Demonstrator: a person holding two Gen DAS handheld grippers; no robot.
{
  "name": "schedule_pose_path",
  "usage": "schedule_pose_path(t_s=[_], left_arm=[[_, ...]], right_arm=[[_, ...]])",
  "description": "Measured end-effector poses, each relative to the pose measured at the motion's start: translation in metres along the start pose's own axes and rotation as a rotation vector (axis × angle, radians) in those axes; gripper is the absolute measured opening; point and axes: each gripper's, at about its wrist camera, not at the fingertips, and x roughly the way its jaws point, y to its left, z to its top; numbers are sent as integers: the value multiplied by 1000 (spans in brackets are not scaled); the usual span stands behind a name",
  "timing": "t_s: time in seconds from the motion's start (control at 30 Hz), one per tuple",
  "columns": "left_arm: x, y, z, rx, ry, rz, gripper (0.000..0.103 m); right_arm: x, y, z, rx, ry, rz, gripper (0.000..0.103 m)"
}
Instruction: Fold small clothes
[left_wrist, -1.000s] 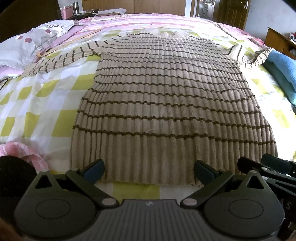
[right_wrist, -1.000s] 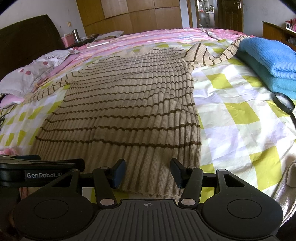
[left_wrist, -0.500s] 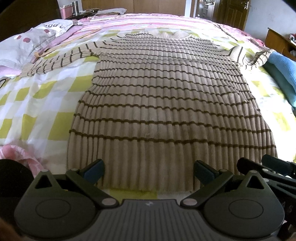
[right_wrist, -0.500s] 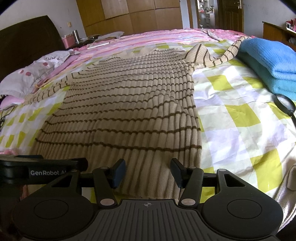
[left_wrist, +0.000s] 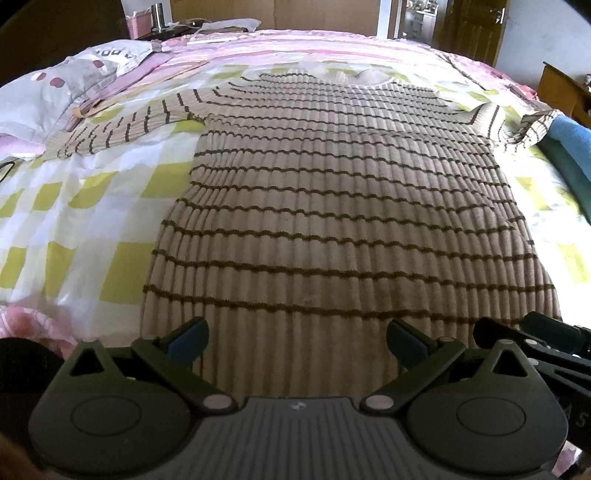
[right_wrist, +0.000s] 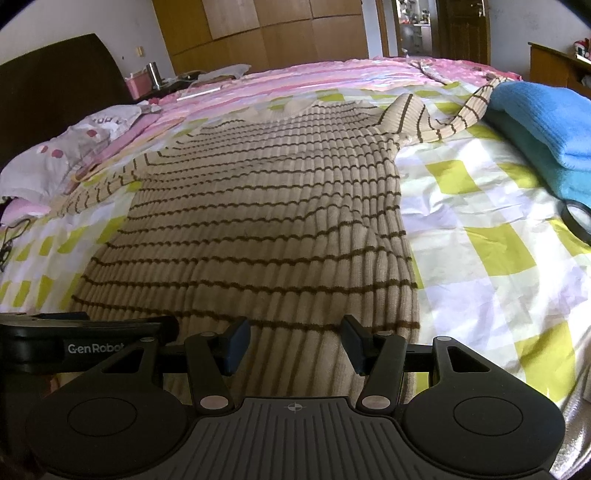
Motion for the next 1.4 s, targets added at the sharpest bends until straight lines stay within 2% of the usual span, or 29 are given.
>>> schedule_pose_path(t_s=[0.77, 1.13, 1.4], left_arm=[[12, 2, -6, -18, 61, 2, 103], [8, 4, -9, -4, 59, -9, 103], [-3, 3, -9, 6, 14, -13, 103]], right_arm=[[11, -1, 1, 7, 20, 4, 56], [7, 0, 2, 9, 7, 3, 57], [2, -3, 2, 0, -2, 1, 57]])
